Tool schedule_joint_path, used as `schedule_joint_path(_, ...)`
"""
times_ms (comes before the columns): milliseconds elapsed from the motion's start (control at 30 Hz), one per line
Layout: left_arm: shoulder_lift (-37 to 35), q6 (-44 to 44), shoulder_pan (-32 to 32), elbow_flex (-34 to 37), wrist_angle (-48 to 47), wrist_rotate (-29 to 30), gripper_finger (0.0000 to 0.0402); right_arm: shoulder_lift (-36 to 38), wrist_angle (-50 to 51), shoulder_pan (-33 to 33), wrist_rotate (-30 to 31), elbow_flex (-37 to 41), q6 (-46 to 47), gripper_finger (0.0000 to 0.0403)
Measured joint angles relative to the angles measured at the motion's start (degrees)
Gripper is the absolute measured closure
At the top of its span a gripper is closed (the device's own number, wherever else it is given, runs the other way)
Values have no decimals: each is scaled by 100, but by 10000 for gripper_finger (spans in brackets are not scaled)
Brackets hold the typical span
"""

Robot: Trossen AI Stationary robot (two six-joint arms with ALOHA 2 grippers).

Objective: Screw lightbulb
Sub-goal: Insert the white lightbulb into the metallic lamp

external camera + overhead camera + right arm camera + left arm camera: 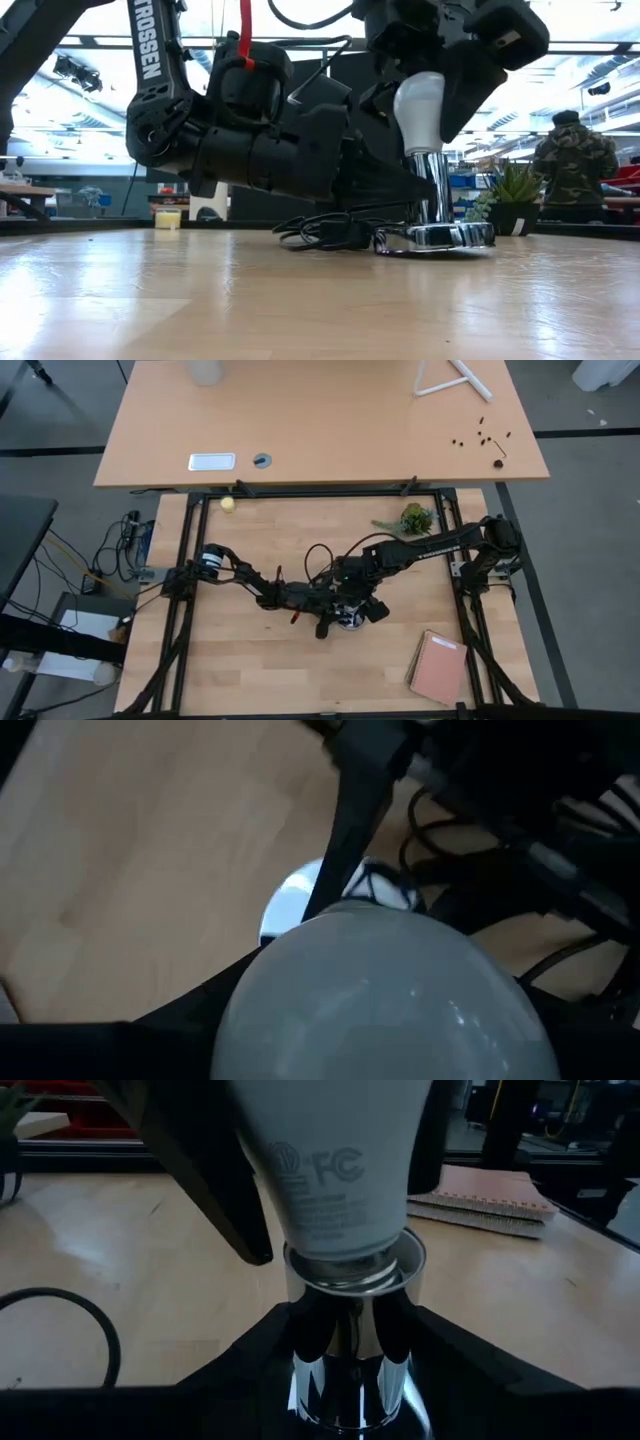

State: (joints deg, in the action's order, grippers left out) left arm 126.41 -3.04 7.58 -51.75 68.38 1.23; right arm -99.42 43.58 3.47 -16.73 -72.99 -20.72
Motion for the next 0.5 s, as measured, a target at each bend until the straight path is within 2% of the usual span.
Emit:
schedule_joint_path(233,-4,-189,10,-9,-24,341,223,-4,-150,26,239,2,550,135)
schedule_joint_path(500,-13,-355,40,-20,-52,932,223,-3,-262,178,1079,-4,1949,135)
